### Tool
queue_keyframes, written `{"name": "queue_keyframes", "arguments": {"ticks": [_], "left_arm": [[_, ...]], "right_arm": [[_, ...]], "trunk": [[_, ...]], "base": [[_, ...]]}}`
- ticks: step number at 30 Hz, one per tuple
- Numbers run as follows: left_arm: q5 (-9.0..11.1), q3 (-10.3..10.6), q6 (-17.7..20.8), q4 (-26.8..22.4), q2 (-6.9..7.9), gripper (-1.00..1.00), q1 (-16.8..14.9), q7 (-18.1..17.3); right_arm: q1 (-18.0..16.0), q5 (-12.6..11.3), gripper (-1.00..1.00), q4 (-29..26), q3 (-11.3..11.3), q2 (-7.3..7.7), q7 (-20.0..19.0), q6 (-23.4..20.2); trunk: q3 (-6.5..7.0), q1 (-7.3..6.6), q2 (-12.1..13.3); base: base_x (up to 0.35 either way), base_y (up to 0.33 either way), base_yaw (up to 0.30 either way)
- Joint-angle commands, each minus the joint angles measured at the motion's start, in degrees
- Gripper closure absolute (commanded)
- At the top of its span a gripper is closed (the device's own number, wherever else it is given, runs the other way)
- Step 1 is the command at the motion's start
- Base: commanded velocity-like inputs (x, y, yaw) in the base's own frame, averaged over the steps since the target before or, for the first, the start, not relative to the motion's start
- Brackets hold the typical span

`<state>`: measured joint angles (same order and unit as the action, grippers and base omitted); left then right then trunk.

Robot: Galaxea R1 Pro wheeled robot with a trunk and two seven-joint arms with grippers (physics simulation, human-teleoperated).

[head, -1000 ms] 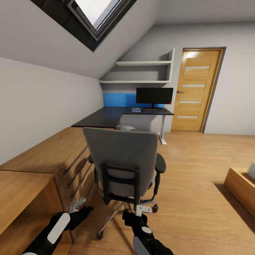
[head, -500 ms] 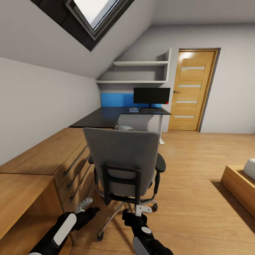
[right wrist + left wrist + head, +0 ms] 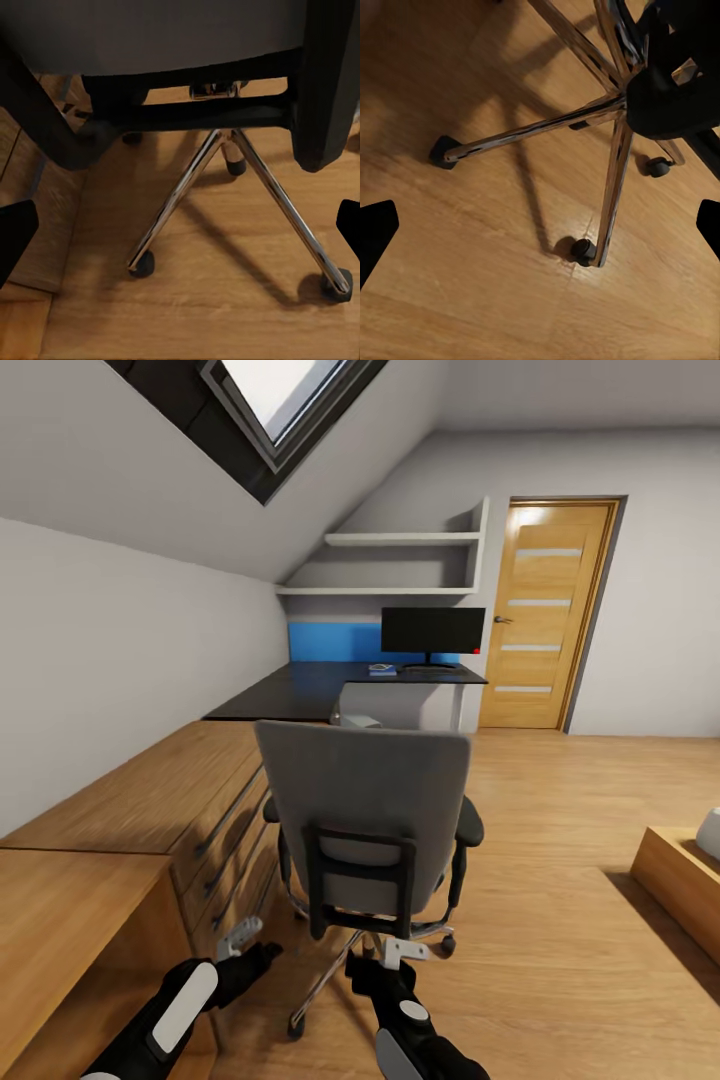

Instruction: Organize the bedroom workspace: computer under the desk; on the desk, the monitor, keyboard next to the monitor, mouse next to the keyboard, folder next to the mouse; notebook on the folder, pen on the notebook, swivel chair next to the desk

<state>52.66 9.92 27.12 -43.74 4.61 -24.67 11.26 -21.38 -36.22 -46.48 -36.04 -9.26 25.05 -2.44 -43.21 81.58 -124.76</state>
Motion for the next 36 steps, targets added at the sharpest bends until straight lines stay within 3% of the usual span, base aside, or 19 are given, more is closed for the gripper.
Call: {"name": "queue_keyframes", "arguments": {"ticks": [1,8,14,21,22,30,36], "left_arm": [[0.6,0.3,0.0,-0.1,0.07,-1.00,0.0,0.5],[0.6,0.3,0.0,-0.7,-0.04,-1.00,-0.2,0.1],[0.3,0.4,0.1,-0.9,-1.09,-1.00,-1.3,0.0],[-5.1,0.3,0.0,0.7,-1.70,-1.00,-3.6,0.0],[-7.1,0.3,-0.1,2.3,-2.95,-1.00,-4.4,-0.1],[-8.2,0.3,-0.1,3.0,-4.46,-1.00,-4.9,-0.2],[-8.2,0.3,-0.1,1.7,-4.72,-1.00,-4.9,-0.3]], "right_arm": [[0.0,-0.2,-1.00,-0.1,-0.2,0.03,0.5,0.0],[0.0,-0.2,-1.00,-0.1,-0.2,0.06,0.4,1.0],[-1.3,-0.1,-1.00,-0.1,-0.1,0.29,1.2,1.0],[-2.3,0.0,-1.00,0.8,-0.1,0.34,4.4,1.2],[-2.4,0.0,-1.00,1.0,0.0,0.31,5.1,2.5],[-2.5,-0.1,-1.00,1.2,0.0,0.42,5.4,4.9],[-2.5,0.0,-1.00,1.3,0.0,0.69,5.1,5.1]], "trunk": [[-0.06,-0.01,0.0],[-0.06,-0.01,0.0],[-0.06,-0.01,0.0],[-0.06,-0.01,0.0],[-0.06,-0.01,0.0],[-0.06,-0.01,0.0],[-0.06,-0.01,0.0]], "base": [[0.000,0.012,0.000],[0.062,0.101,0.000],[0.016,0.026,0.000],[0.004,0.006,-0.001],[0.001,0.001,-0.089],[0.000,0.000,-0.081],[0.000,0.000,-0.013]]}}
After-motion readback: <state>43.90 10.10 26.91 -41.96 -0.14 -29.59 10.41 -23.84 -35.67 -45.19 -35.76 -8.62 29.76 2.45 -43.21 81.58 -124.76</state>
